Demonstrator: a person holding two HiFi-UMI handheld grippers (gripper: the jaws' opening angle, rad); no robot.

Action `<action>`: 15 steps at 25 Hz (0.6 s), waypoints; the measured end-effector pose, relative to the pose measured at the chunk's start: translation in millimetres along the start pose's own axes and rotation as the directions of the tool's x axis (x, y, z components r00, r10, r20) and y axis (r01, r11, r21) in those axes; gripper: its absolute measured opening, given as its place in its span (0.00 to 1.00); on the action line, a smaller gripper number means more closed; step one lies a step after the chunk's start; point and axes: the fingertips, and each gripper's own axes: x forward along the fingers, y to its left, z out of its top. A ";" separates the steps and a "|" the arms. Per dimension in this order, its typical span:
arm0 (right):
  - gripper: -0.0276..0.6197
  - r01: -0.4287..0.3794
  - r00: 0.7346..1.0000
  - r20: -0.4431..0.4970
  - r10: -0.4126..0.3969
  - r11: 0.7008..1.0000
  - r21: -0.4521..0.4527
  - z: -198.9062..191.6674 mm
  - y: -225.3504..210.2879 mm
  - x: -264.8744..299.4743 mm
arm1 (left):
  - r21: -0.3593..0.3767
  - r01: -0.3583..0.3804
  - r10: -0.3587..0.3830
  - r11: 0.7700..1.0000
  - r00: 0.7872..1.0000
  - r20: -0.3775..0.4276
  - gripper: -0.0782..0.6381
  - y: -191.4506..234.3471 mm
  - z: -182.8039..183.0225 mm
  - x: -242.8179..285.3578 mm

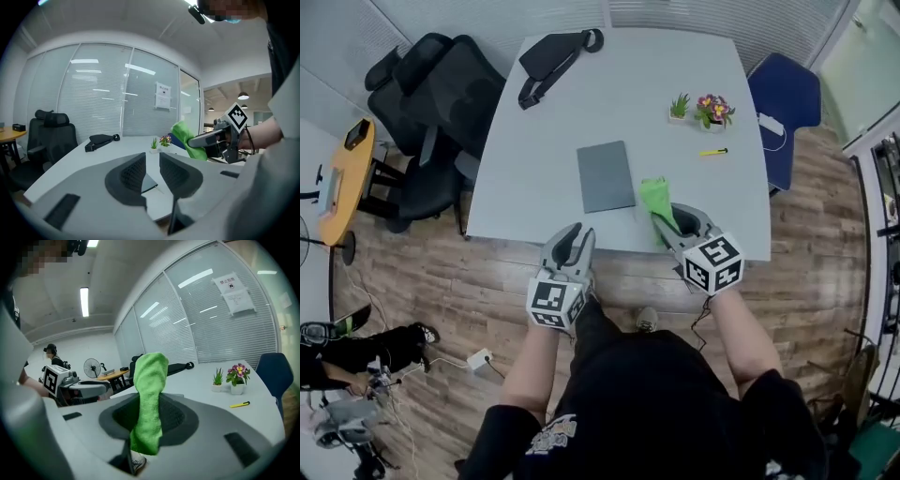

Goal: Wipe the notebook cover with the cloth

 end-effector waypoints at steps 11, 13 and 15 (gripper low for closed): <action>0.22 -0.094 0.996 -0.001 0.095 0.994 0.060 -28.2 42.4 -3.5 | 0.005 -0.094 0.094 0.996 0.993 -0.068 0.12 -15.9 -21.0 -61.4; 0.21 -0.090 0.996 -0.002 0.090 0.993 0.071 -32.8 50.0 -0.2 | -0.004 -0.099 0.099 0.995 0.992 -0.077 0.12 -11.1 -25.8 -69.9; 0.21 -0.079 0.997 -0.003 0.079 0.994 0.076 -34.8 59.5 3.2 | -0.015 -0.093 0.091 0.996 0.993 -0.077 0.12 -6.2 -29.0 -77.6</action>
